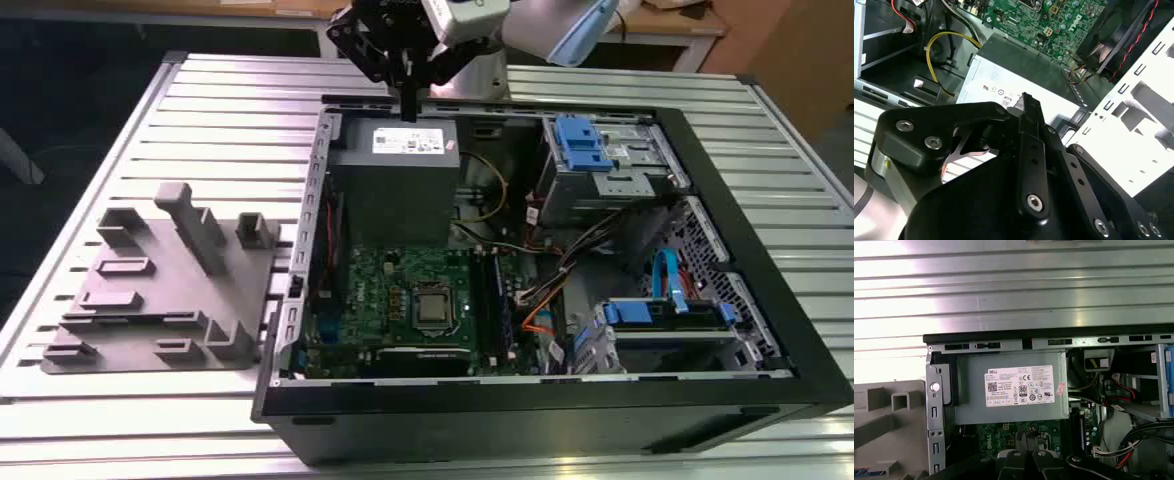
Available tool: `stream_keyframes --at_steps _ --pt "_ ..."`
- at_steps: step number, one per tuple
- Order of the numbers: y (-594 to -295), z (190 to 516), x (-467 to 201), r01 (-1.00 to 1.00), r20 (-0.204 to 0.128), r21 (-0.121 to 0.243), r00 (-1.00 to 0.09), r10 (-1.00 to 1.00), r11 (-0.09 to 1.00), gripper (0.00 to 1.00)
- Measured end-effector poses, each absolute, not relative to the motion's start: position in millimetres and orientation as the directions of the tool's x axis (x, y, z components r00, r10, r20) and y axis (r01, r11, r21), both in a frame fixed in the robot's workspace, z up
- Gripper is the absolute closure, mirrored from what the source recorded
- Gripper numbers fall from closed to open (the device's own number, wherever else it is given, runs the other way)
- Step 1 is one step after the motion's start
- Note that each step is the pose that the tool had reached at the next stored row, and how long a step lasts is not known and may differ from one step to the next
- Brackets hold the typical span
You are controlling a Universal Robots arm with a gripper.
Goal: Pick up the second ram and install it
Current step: 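Reach for the second ram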
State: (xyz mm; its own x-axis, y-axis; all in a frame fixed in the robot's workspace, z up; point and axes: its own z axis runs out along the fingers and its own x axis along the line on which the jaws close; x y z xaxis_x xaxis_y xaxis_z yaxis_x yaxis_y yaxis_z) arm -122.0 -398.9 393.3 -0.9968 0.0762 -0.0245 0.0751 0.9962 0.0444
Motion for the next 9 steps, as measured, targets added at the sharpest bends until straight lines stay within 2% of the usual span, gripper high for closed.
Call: stream_keyframes --at_steps 9 --pt "-398.9 393.3 -122.0 0.075 -0.024 0.044 -0.997 0.076 0.996 0.93"
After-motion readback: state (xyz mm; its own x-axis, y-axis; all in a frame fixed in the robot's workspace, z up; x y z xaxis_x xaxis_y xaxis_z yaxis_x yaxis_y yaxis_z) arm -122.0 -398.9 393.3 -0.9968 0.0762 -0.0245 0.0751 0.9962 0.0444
